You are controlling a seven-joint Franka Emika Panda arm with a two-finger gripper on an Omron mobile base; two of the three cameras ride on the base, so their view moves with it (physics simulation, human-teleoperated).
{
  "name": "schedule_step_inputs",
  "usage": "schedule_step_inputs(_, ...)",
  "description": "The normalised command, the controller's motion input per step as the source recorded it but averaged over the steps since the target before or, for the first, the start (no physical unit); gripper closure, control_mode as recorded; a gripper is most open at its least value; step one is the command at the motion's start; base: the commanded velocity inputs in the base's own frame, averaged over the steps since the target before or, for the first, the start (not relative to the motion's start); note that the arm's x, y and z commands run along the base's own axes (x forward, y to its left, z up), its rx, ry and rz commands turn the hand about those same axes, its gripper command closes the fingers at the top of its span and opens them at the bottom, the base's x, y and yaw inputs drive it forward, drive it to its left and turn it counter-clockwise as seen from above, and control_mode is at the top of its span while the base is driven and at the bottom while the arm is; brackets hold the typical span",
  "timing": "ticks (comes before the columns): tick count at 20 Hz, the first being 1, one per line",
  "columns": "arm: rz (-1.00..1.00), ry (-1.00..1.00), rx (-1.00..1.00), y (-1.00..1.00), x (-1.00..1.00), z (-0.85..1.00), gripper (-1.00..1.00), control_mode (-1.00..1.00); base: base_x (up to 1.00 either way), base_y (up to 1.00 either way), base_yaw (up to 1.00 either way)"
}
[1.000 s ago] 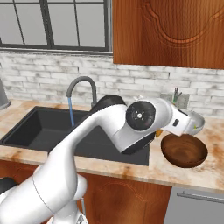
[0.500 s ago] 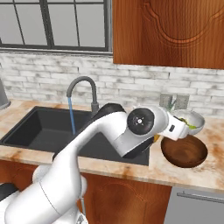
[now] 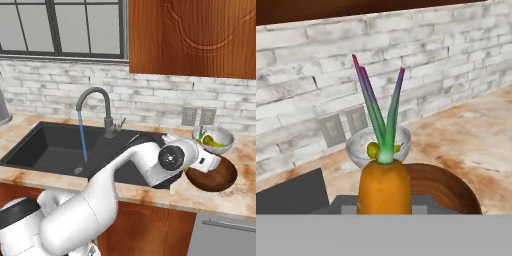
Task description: Pick the pears from the sink and place them in one bowl. Place the carrot in the other bowl. Then turn off the sink faucet.
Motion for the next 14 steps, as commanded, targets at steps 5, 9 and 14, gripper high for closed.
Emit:
schedule_step_inputs(5,0.02,0.0,0.0,-0.54,0.38,-0.32,1.0,-1.0,0.0,0.0,0.0)
schedule_step_inputs(9,0.03,0.01,0.0,-0.42,0.06,-0.5,1.0,-1.0,0.0,0.0,0.0)
schedule_step_inputs(14,0.02,0.0,0.0,-0.22,0.0,-0.36,1.0,-1.0,0.0,0.0,0.0)
